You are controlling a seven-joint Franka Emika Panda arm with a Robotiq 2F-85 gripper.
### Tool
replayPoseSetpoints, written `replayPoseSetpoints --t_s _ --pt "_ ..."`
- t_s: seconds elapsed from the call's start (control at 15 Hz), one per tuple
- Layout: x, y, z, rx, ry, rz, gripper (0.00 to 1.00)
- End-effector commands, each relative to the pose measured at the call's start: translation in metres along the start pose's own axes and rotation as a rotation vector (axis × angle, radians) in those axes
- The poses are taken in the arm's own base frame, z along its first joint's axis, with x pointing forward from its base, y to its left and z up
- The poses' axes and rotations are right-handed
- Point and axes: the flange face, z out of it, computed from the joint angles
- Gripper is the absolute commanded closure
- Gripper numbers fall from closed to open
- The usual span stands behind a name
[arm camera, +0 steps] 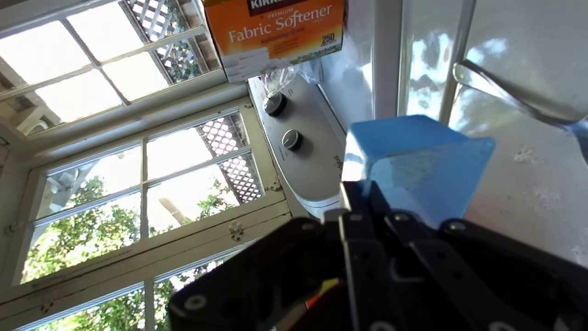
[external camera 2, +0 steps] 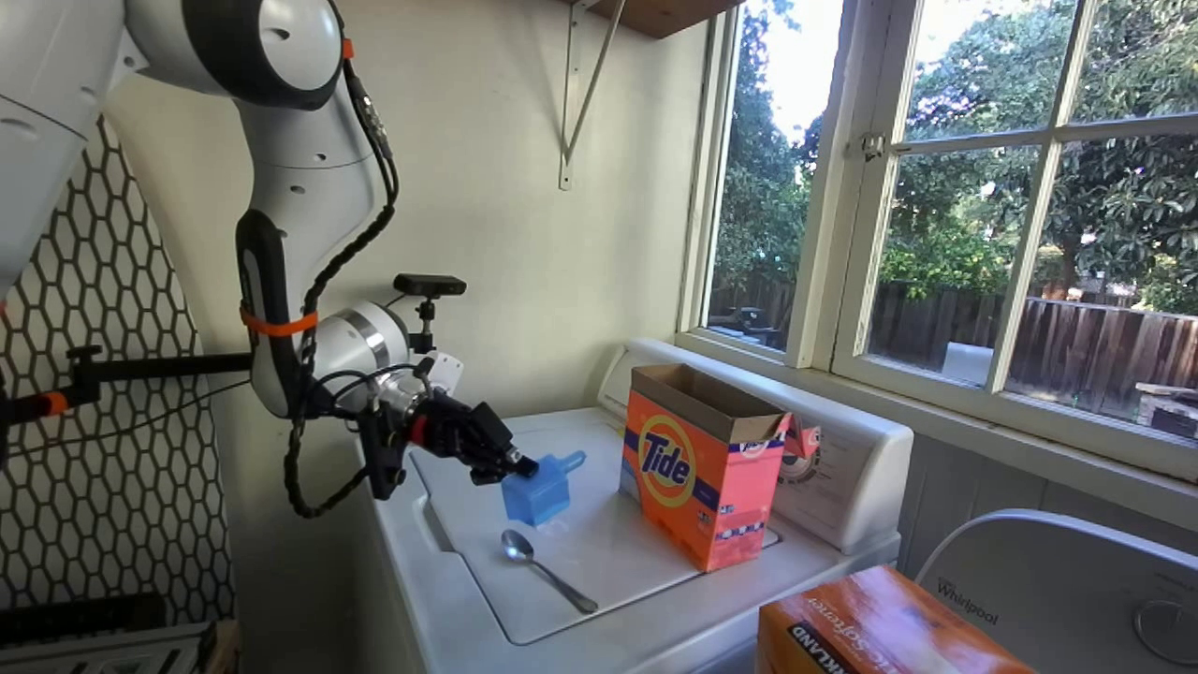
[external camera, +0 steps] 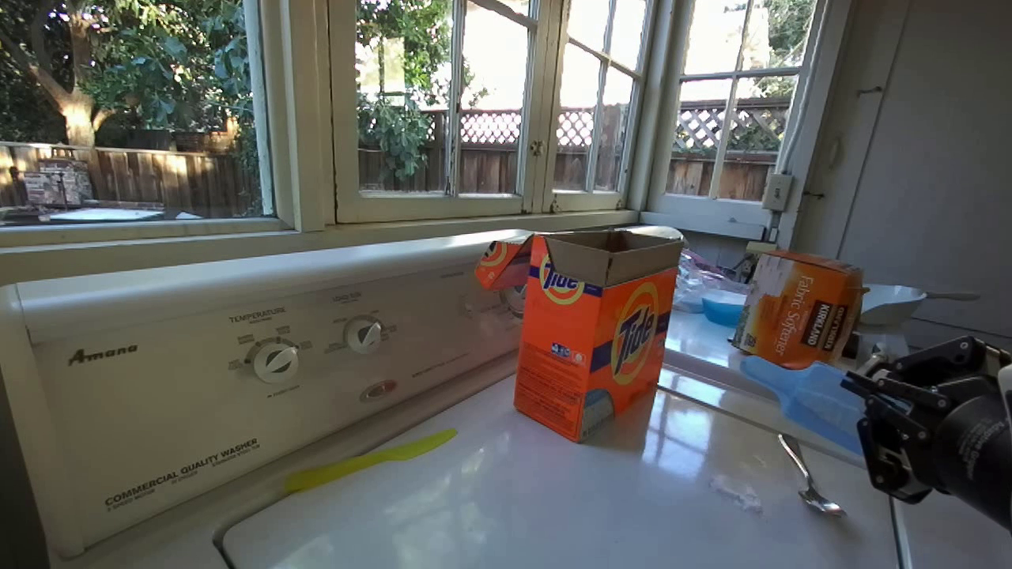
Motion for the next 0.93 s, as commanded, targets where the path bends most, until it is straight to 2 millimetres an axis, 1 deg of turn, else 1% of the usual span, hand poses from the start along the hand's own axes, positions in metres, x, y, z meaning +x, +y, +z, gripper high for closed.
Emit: replayPoseSetpoints --t_s 0.0,0.4,0.87 --pt "0.003 -0.010 -0.007 -0.028 0.026 -0.045 0.99" --pt "0.006 -0.017 -0.015 -0.039 0.039 -0.070 0.99" --pt "0.005 -0.020 -0.019 -0.095 0.053 -0.116 0.99"
